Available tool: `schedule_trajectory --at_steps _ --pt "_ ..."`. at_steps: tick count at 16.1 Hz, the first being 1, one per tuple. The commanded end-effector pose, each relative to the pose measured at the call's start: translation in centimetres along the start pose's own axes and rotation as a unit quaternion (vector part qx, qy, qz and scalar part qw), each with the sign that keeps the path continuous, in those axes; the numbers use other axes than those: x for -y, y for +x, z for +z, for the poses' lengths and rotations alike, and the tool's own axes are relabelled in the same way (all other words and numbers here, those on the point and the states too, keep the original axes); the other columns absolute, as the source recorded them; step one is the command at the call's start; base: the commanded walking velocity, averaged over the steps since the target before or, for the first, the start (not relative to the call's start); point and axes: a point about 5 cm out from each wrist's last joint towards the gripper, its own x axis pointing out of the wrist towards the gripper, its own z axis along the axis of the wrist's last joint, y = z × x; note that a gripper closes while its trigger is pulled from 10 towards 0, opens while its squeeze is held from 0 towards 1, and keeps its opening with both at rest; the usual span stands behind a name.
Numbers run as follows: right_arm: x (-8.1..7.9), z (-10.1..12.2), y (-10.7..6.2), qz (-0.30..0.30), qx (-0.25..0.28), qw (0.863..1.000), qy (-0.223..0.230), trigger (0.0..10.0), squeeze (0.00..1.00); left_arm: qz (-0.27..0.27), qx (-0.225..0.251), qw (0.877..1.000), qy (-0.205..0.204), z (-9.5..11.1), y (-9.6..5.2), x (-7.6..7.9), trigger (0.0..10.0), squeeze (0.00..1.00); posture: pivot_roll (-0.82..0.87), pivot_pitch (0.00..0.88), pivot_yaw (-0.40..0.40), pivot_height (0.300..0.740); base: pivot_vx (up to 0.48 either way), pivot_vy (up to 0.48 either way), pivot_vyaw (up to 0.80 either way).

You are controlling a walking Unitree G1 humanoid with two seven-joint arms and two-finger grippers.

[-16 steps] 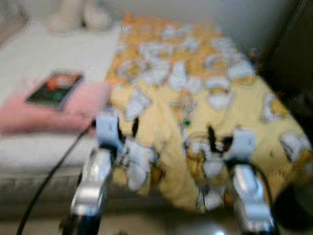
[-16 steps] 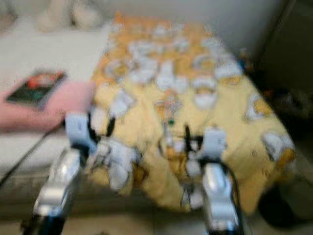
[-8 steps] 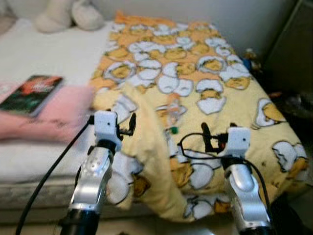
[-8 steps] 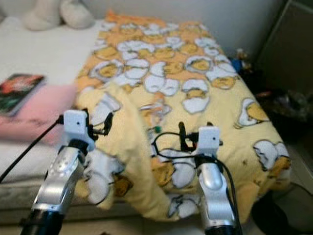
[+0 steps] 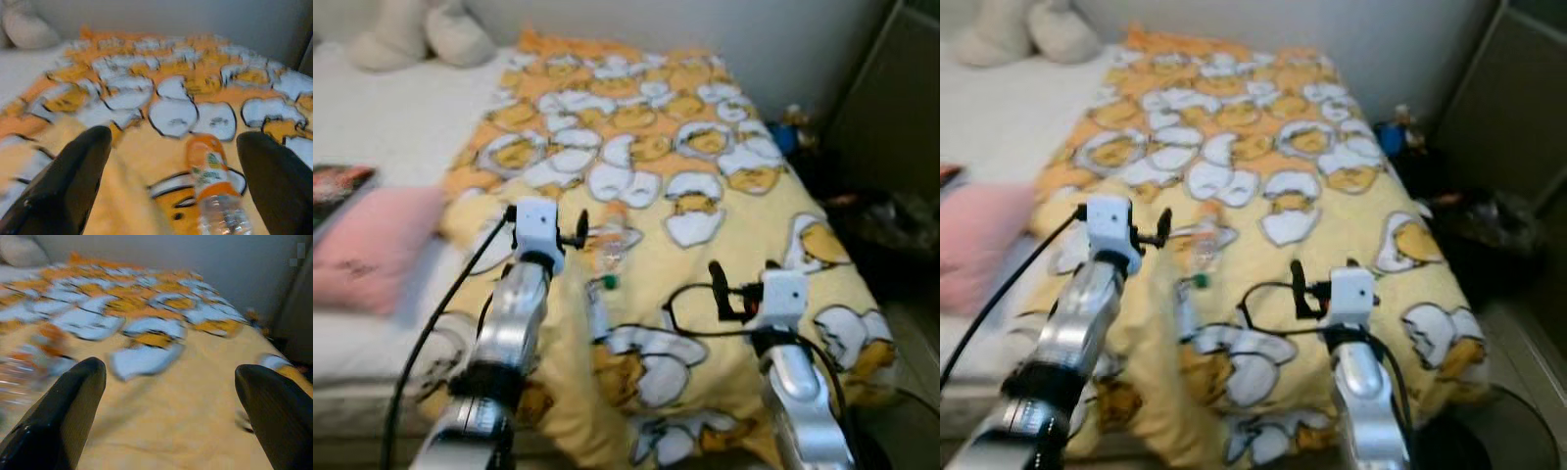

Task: Clean up the room

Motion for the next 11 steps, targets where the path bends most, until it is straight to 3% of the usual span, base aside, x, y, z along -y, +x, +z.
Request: schedule_trajectory --at_steps 1,4,6,8,11 --pt "0.9 0.3 -0.5 -0.003 -0.002 1.000 -0.011 10.0 0.00 -0.001 -0.038 0.999 0.013 0.0 1.5 1.1 10.0 0.00 -0.10 0.068 -0.028 0.740 0.000 0.000 0.00" --pt "1.2 0.1 -1.7 0.005 -0.018 1.000 -0.019 10.0 0.00 0.029 -0.040 0.999 0.008 1.5 3.0 0.2 10.0 0.00 -0.15 0.109 -0.041 0.740 0.000 0.000 0.00" --pt "1.3 0.1 -3.3 0.016 -0.029 0.999 -0.029 10.0 0.00 0.082 -0.043 0.995 0.020 2.7 3.9 -2.0 10.0 0.00 -0.21 0.163 -0.041 0.740 0.000 0.000 0.00" --pt "1.5 0.0 -5.6 0.011 -0.047 0.998 -0.031 10.0 0.00 0.121 -0.059 0.990 0.048 2.2 3.6 -3.8 10.0 0.00 -0.26 0.213 -0.037 0.740 0.000 0.000 0.00" --pt "1.5 0.2 -8.0 0.007 -0.066 0.997 -0.031 10.0 0.00 0.106 -0.081 0.990 0.041 1.0 3.2 -3.8 10.0 0.00 -0.32 0.289 -0.053 0.740 0.000 0.000 0.00"
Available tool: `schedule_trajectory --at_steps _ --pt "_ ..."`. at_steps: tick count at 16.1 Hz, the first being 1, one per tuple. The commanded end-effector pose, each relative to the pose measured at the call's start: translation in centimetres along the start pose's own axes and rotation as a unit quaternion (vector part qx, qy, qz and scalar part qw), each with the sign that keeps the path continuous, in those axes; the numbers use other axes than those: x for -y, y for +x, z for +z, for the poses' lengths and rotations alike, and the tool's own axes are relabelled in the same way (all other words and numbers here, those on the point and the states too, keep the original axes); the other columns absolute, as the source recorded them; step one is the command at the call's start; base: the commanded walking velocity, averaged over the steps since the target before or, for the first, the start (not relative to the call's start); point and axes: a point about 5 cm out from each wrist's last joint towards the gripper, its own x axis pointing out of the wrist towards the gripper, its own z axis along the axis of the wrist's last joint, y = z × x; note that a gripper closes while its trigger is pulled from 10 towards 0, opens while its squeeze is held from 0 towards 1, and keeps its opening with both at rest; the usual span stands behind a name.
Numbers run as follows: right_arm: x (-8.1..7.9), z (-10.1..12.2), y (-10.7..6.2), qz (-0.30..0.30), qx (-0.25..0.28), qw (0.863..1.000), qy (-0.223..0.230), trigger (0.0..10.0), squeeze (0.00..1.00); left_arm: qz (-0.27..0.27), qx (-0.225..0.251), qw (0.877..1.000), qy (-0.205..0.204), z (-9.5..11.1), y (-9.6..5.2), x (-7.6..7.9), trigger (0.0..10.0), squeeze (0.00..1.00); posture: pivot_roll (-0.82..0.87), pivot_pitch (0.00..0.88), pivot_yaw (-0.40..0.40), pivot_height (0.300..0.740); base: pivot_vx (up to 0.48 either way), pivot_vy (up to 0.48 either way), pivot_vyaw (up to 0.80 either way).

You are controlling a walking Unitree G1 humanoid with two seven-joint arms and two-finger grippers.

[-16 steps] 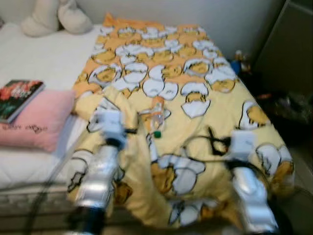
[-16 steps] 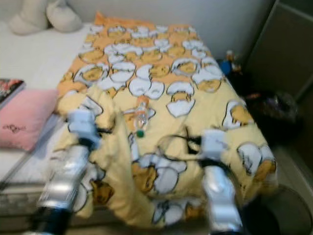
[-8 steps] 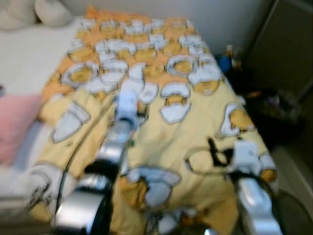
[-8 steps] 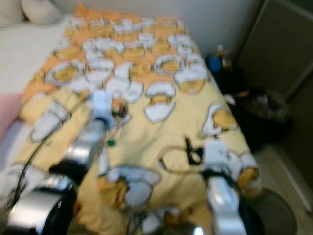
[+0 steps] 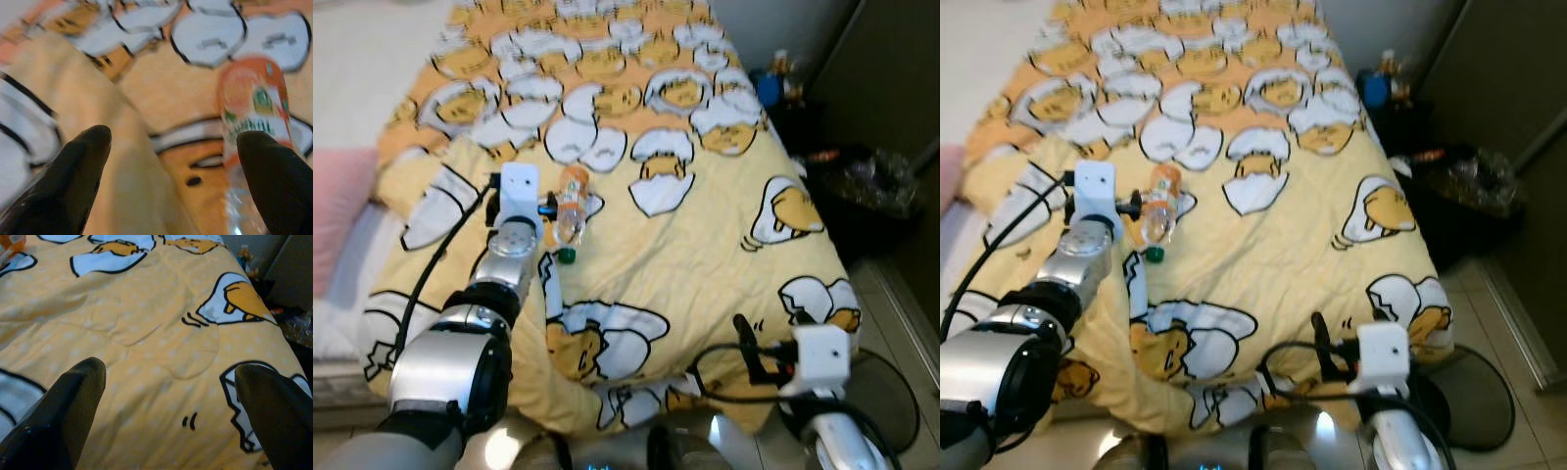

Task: Clean up the room

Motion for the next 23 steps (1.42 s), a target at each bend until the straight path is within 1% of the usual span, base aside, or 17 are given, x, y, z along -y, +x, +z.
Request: schedule_trajectory --at_steps 1,3,4,6,7,8,10,12,13,14,15,16,17,18,20,21,23 --pt "-0.1 0.2 -0.5 0.006 -0.007 1.000 -0.005 10.0 0.00 -0.016 -0.012 1.000 -0.004 -0.8 -0.2 0.5 10.0 0.00 -0.32 0.293 -0.055 0.740 0.000 0.000 0.00" --pt "-0.5 0.8 -1.6 0.021 -0.009 1.000 -0.011 10.0 0.00 -0.016 -0.012 1.000 0.006 -0.9 -0.2 0.6 10.0 0.00 -0.35 0.329 -0.075 0.740 0.000 0.000 0.00" --pt "-1.0 1.2 -2.0 0.037 -0.009 0.999 -0.013 10.0 0.00 -0.004 -0.008 1.000 0.000 -0.7 -0.1 0.3 10.0 0.00 -0.36 0.341 -0.083 0.740 0.000 0.000 0.00" --pt "-1.3 1.7 -2.7 0.049 -0.013 0.999 -0.012 10.0 0.00 0.008 0.012 1.000 -0.014 0.2 0.0 0.0 10.0 0.00 -0.36 0.354 -0.088 0.740 0.000 0.000 0.00" --pt "-1.4 1.7 -2.8 0.050 -0.017 0.999 -0.011 10.0 0.00 0.011 0.029 1.000 -0.001 0.8 0.1 0.1 10.0 0.00 -0.36 0.358 -0.088 0.740 0.000 0.000 0.00" --pt "-1.5 1.7 -2.9 0.051 -0.020 0.998 -0.011 10.0 0.00 0.007 0.038 0.999 -0.004 1.1 0.1 0.4 10.0 0.00 -0.36 0.360 -0.087 0.740 0.000 0.000 0.00" --pt "-1.7 1.6 -2.9 0.055 -0.024 0.998 -0.008 10.0 0.00 -0.014 0.059 0.998 -0.009 1.7 -0.1 1.6 10.0 0.00 -0.34 0.363 -0.085 0.740 0.000 0.000 0.00" --pt "-2.0 1.5 -2.6 0.058 -0.029 0.998 -0.005 10.0 0.00 -0.020 0.107 0.994 0.023 2.8 -0.4 2.9 10.0 0.00 -0.32 0.356 -0.073 0.740 0.000 0.000 0.00" --pt "-2.1 1.4 -2.5 0.059 -0.029 0.998 -0.004 10.0 0.00 0.001 0.132 0.990 0.054 3.2 -0.5 2.8 10.0 0.00 -0.31 0.354 -0.070 0.740 0.000 0.000 0.00" --pt "-2.2 1.4 -2.4 0.061 -0.028 0.998 -0.002 10.0 0.00 0.036 0.162 0.982 0.084 3.7 -0.6 2.2 10.0 0.00 -0.31 0.350 -0.066 0.740 0.000 0.000 0.00" --pt "-2.3 1.4 -2.4 0.062 -0.028 0.998 -0.002 10.0 0.00 0.053 0.177 0.978 0.094 4.0 -0.7 1.9 10.0 0.00 -0.30 0.348 -0.062 0.740 0.000 0.000 0.00" --pt "-2.3 1.4 -2.3 0.062 -0.028 0.998 -0.001 10.0 0.00 0.067 0.199 0.973 0.091 4.4 -0.8 1.7 10.0 0.00 -0.30 0.343 -0.059 0.740 0.000 0.000 0.00" --pt "-2.3 1.3 -2.1 0.062 -0.027 0.998 -0.001 10.0 0.00 0.049 0.199 0.977 0.057 4.4 -0.9 1.9 10.0 0.00 -0.29 0.336 -0.054 0.740 0.000 0.000 0.00" --pt "-2.3 1.2 -1.9 0.062 -0.027 0.998 -0.001 10.0 0.00 0.027 0.182 0.982 0.036 4.1 -0.9 2.4 10.0 0.00 -0.28 0.331 -0.049 0.740 0.000 0.000 0.00" --pt "-2.5 1.0 -1.6 0.064 -0.026 0.998 0.000 10.0 0.00 -0.005 0.122 0.992 0.016 2.4 -0.7 3.2 10.0 0.00 -0.27 0.317 -0.041 0.740 0.000 0.000 0.00" --pt "-2.6 0.9 -1.5 0.065 -0.026 0.998 0.001 10.0 0.00 -0.009 0.098 0.995 0.004 1.8 -0.8 3.5 10.0 0.00 -0.27 0.309 -0.038 0.740 0.000 0.000 0.00" --pt "-2.6 1.0 -1.3 0.064 -0.022 0.998 0.002 10.0 0.00 -0.031 0.092 0.995 0.003 2.0 -0.8 4.4 10.0 0.00 -0.28 0.300 -0.035 0.740 0.000 0.000 0.00"
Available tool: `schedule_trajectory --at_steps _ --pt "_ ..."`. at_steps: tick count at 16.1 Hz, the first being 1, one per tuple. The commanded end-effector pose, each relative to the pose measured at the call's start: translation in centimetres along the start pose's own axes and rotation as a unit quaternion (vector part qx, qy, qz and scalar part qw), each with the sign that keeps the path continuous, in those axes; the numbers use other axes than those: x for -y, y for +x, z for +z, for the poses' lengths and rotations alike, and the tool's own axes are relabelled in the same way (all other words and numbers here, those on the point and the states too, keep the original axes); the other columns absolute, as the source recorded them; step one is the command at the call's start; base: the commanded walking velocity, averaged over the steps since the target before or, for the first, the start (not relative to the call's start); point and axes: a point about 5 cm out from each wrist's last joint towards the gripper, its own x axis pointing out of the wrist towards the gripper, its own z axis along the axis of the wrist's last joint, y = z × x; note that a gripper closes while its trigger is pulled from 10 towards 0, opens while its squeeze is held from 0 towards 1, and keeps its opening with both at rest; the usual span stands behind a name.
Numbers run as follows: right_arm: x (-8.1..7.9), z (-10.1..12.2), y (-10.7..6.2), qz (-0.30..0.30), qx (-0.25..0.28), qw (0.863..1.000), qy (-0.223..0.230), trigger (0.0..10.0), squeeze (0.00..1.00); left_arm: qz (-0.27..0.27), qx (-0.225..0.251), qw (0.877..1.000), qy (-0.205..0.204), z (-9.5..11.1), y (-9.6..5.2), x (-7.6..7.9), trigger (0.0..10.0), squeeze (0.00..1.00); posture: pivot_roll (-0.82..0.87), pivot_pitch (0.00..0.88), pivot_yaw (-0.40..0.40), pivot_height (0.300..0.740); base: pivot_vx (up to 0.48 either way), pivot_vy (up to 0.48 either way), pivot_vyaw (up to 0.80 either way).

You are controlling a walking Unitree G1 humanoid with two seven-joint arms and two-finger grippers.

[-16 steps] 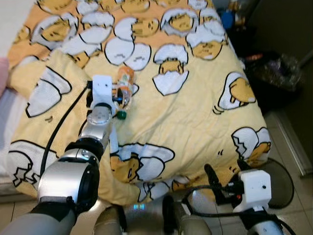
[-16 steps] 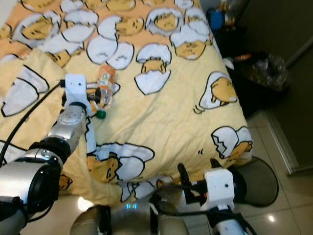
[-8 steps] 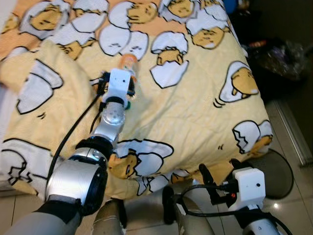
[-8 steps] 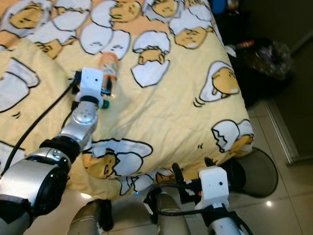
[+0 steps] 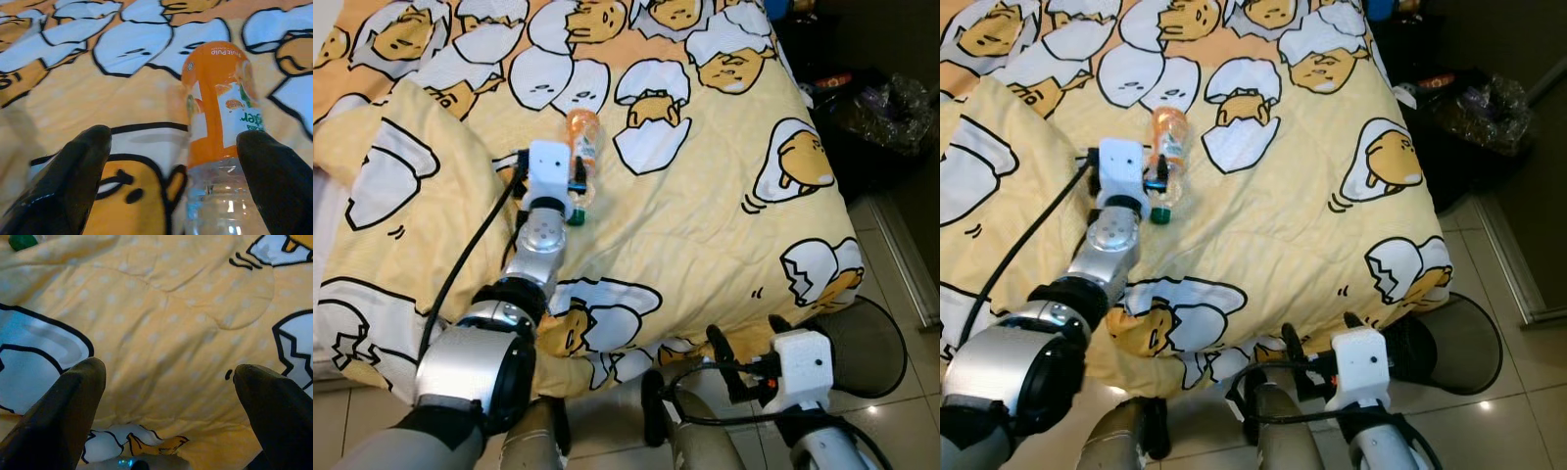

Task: Clean up the room

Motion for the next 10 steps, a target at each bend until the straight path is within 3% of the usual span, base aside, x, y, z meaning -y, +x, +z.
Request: schedule_trajectory --at_steps 1,6,10 --pt "0.0 -0.6 -0.3 -0.003 -0.012 1.000 -0.002 10.0 0.00 -0.020 -0.044 0.999 0.001 -1.6 -0.6 0.7 10.0 0.00 -0.28 0.295 -0.034 0.740 0.000 0.000 0.00" --pt "0.1 -0.8 -0.1 -0.004 -0.012 1.000 -0.005 10.0 0.00 -0.131 -0.038 0.991 0.000 -0.6 -1.0 4.9 10.0 0.00 -0.28 0.286 -0.028 0.740 0.000 0.000 0.00" --pt "-0.1 -1.0 0.1 -0.002 -0.012 1.000 -0.004 10.0 0.00 -0.137 -0.088 0.986 0.018 -2.7 -1.9 5.2 10.0 0.00 -0.28 0.290 -0.025 0.740 0.000 0.000 0.00"
